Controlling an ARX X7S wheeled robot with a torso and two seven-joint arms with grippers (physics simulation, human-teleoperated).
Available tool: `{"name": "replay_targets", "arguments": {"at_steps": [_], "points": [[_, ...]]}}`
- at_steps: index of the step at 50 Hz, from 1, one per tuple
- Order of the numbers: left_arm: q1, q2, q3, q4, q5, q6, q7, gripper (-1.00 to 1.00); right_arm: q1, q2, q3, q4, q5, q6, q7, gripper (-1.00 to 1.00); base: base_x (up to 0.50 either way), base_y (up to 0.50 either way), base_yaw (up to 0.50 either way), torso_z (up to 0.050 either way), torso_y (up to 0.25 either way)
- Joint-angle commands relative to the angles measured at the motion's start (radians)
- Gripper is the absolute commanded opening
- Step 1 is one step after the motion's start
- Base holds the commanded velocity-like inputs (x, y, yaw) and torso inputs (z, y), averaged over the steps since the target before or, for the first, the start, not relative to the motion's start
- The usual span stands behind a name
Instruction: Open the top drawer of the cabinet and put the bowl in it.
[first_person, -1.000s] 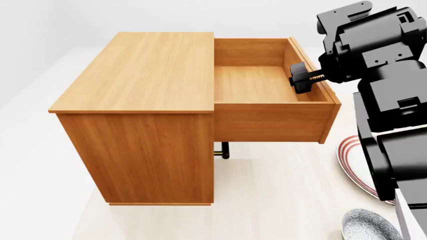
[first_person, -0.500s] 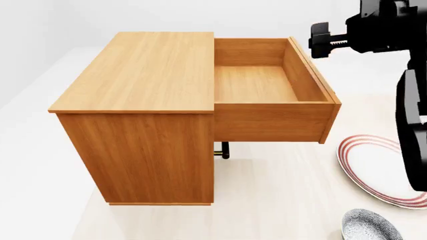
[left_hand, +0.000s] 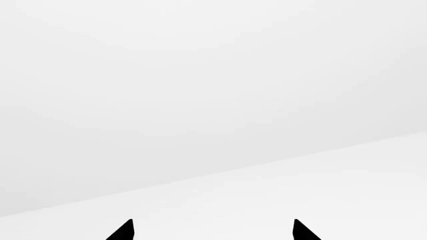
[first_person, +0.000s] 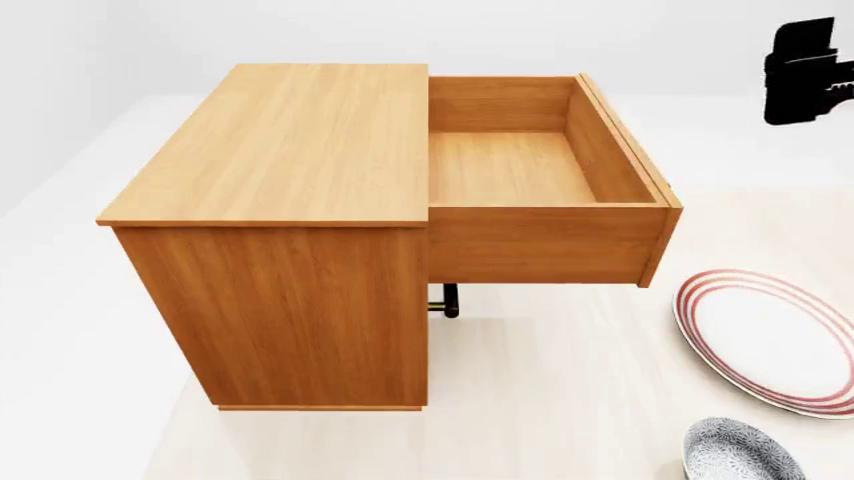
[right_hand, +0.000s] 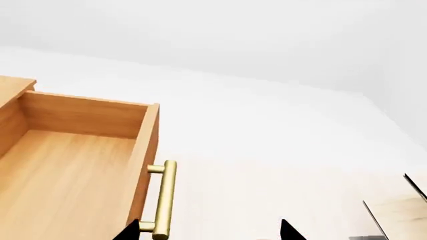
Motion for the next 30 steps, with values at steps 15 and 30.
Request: {"name": "replay_targets", "arguments": {"at_steps": [15,30], "points": [[0.006,0.004,-0.006,0.0,-0.002,0.026,-0.02,1.0,-0.279,0.709,-0.228,-0.257,0.776,-0.042,0.19,1.0,0.0,0.0,0.0,0.0,0.0],[0.001,-0.001,-0.015,0.0,-0.003,0.017,0.001,1.0,-0.44,0.709,-0.376,-0.32,0.598,-0.281,0.004,1.0,0.0,0.0,0.0,0.0,0.0]]}}
